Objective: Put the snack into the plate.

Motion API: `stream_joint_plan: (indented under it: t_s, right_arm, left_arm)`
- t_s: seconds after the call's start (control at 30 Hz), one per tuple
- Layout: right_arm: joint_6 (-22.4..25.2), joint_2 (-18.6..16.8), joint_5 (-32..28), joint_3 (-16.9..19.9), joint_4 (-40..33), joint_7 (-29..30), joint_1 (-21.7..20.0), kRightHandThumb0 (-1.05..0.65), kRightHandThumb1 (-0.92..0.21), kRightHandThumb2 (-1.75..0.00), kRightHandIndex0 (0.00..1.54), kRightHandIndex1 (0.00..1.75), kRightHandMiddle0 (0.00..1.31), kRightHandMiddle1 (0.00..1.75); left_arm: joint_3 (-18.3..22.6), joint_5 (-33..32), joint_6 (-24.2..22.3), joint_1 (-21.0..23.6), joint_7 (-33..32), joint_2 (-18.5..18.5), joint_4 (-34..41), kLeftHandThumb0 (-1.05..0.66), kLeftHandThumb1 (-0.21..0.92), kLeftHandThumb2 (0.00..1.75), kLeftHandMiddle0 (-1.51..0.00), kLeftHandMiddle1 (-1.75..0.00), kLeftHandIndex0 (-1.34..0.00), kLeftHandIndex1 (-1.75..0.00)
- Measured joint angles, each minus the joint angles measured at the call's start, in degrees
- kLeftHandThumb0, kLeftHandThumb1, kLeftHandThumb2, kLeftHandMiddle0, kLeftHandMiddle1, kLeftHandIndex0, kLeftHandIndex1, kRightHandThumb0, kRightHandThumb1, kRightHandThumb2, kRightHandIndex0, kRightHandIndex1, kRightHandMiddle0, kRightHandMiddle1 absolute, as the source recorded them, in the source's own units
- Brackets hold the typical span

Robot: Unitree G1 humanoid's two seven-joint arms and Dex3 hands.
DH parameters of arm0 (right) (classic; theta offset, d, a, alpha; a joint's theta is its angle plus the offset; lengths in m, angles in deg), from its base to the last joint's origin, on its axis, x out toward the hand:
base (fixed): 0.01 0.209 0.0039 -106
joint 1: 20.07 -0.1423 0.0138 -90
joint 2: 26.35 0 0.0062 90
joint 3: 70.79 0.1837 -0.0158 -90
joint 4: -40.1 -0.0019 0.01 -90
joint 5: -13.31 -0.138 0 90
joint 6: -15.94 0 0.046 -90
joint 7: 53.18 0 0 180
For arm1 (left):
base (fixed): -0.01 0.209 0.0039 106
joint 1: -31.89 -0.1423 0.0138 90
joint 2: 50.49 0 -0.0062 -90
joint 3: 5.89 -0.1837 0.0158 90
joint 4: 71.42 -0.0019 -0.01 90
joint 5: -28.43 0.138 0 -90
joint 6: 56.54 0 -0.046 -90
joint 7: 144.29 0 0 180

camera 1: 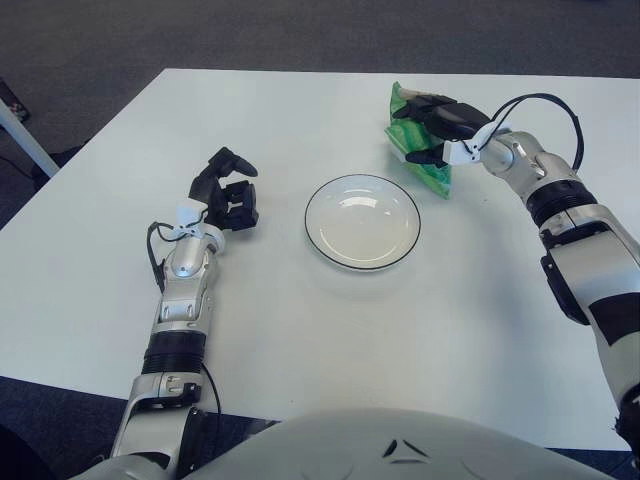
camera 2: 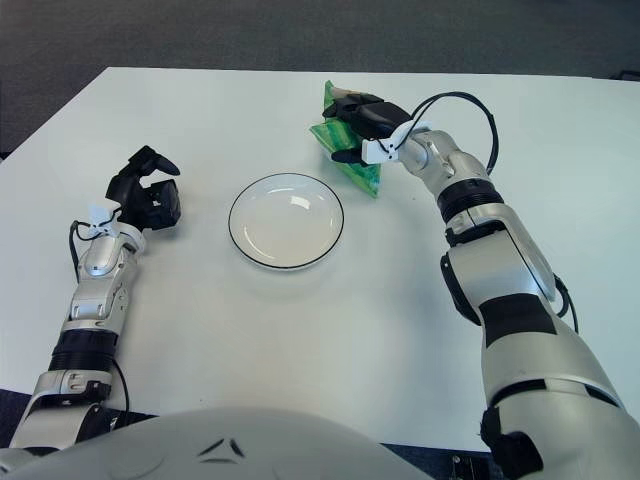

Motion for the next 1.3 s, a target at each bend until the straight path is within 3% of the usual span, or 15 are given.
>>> stream_joint_plan:
  t_s: [0.3,0.57,0.87,1.17,1.23,1.3]
  right_arm:
    - [-1.0,0.5,-0.3,0.1,0.0,0.2,0.6,-1.05,-0.92,-0.74,0.02,0.01,0.0,0.96]
    - [1.1,1.2,2.2,-1.5,1.1,6.2,1.8,-1.01,-0.92,-0.68,0.04,0.03,0.0,1.26]
    - [5.0,0.6,2.5,-2.8,4.8,9.6,3.1,-0.97,-0.92,-0.66,0.01,0.01,0.0,1.25]
    - [7.1,-1.2,2.2,-3.3,6.6,10.4,3.4,-0.93,-0.92,-0.64,0.03,0.02,0.0,1.09]
    - [7.3,-1.4,2.1,-3.3,6.7,10.5,3.4,-0.93,-0.92,-0.62,0.06,0.04,0.0,1.1]
    - [7.3,-1.4,2.0,-3.3,6.6,10.5,3.4,-0.91,-0.92,-0.58,0.05,0.22,0.0,1.14]
  left_arm:
    - [0.0,0.2,0.0,-0.1,-0.1,0.0,0.3,-0.44,0.44,1.17,-1.22,-1.75,-0.52,-1.75]
    - [0.0,0.4,0.1,-0.6,-0.1,0.0,1.1,-0.44,0.45,1.15,-1.2,-1.75,-0.51,-1.75]
    - [0.0,0.4,0.7,-1.1,-0.1,0.0,1.9,-0.44,0.45,1.16,-1.2,-1.75,-0.51,-1.75]
    - [0.0,0.4,1.1,-1.5,-0.1,-0.1,2.3,-0.45,0.43,1.18,-1.22,-1.75,-0.53,-1.75]
    - [0.0,0.4,1.3,-1.5,-0.1,-0.1,2.3,-0.45,0.43,1.18,-1.22,-1.75,-0.53,-1.75]
    - [0.0,0.4,1.3,-1.5,-0.1,-0.1,2.3,-0.45,0.43,1.18,-1.23,-1.75,-0.53,-1.75]
